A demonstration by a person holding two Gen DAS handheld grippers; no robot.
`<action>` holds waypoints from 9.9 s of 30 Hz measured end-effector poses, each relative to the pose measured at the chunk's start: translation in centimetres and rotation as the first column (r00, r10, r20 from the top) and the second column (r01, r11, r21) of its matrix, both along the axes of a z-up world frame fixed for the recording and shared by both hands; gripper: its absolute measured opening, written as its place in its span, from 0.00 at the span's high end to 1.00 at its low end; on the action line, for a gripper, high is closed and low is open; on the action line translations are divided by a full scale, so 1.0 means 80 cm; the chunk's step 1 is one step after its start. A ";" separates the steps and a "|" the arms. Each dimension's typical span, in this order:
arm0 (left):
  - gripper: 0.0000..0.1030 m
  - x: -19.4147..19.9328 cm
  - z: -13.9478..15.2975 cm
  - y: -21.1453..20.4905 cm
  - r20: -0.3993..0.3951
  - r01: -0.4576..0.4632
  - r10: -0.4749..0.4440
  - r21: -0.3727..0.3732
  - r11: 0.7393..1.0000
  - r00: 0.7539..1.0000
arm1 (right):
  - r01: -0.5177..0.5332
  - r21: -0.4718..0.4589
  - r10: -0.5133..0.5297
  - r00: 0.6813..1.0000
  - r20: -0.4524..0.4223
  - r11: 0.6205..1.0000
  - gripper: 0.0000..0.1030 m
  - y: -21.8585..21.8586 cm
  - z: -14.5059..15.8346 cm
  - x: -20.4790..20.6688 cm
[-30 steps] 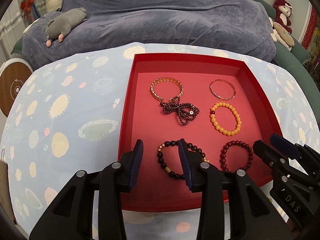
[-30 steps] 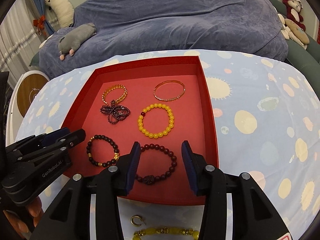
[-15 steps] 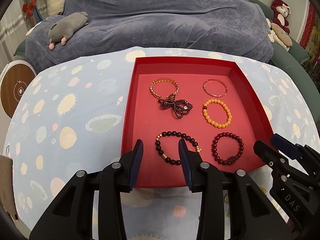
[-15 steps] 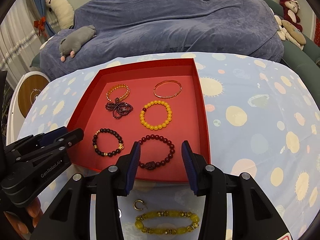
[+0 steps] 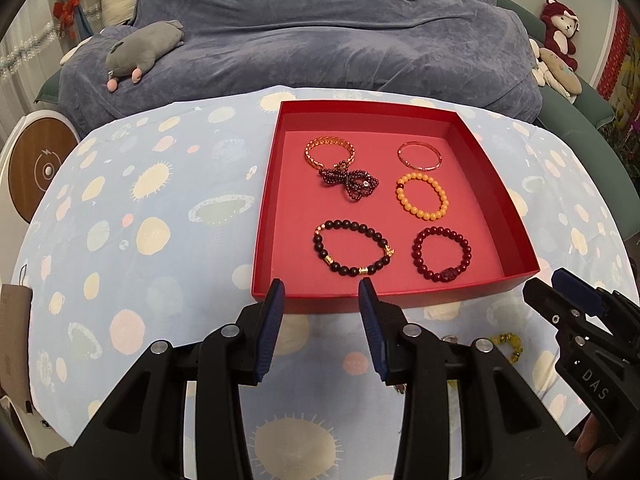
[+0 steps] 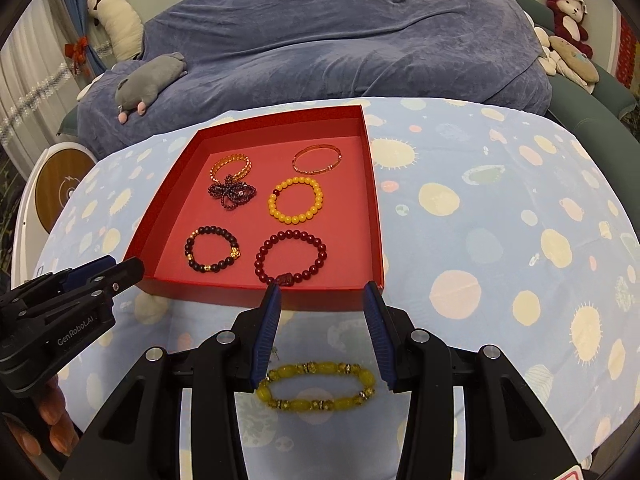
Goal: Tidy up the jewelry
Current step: 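Lift both tools out of the red box back over the remaining jewelry, then grasp the red-stone ring with the left tool while the right tool grasps the yellow glass bead bracelet, then carry the ring and yellow bracelet into the red box and open both tools, then lift both tools out of the red box back over the gold earrings, then grasp one gold hoop earring with the left tool while the right tool grasps the other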
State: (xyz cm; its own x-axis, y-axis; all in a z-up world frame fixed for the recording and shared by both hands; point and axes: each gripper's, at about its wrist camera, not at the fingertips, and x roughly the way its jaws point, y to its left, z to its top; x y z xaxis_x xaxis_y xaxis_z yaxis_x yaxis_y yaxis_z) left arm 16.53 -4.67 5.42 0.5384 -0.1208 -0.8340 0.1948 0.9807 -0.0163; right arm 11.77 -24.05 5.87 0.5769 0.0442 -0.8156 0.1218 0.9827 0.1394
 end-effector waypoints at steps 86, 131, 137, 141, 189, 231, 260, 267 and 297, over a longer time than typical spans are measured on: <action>0.55 -0.052 -0.069 -0.040 -0.124 0.075 -0.079 -0.039 0.996 0.989 | 0.054 0.043 -0.048 0.990 -0.131 0.998 0.91 -0.020 -0.080 -0.072; 0.92 -0.061 0.012 0.020 -0.097 0.063 -0.071 -0.082 0.995 0.993 | -0.006 0.070 0.006 1.000 -0.003 0.998 0.91 -0.003 0.046 -0.059; 0.92 -0.033 0.041 0.010 -0.072 0.090 -0.098 -0.102 0.991 0.993 | -0.050 0.088 0.046 0.998 0.045 0.995 0.91 0.000 0.082 -0.022; 0.92 -0.005 0.056 -0.001 -0.052 0.105 -0.111 -0.112 0.988 0.992 | -0.076 0.097 0.070 0.995 0.071 0.992 0.91 0.003 0.101 0.013; 0.48 0.154 -0.047 -0.045 -0.096 0.065 -0.066 -0.017 0.998 0.993 | -0.051 0.053 0.053 0.998 -0.034 0.997 0.64 -0.005 -0.027 0.181; 0.48 0.026 0.025 -0.018 -0.028 0.049 -0.050 -0.030 0.998 0.998 | -0.047 0.041 0.046 0.998 0.031 0.998 0.57 0.020 0.051 0.032; 0.39 -0.109 -0.031 0.002 -0.115 0.055 -0.059 -0.036 0.998 0.992 | -0.049 -0.013 0.047 0.996 -0.082 0.999 0.57 0.027 -0.010 -0.091; 0.39 -0.116 -0.051 -0.022 -0.134 0.095 -0.098 -0.030 0.995 0.986 | -0.029 -0.006 0.029 0.994 -0.104 1.000 0.57 0.015 -0.025 -0.096; 0.95 -0.101 -0.079 -0.012 -0.157 0.117 -0.119 -0.022 0.993 0.980 | -0.047 0.022 0.050 0.989 -0.137 0.999 0.57 0.023 -0.050 -0.078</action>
State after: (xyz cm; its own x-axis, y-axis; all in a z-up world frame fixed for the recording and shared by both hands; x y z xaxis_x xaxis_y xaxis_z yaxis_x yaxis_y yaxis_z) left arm 8.43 -5.65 -0.94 0.3813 -0.1866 -0.9054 0.3031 0.9505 -0.0683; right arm 5.52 -22.18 1.90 0.4564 0.0852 -0.8857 0.0935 0.9853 0.1430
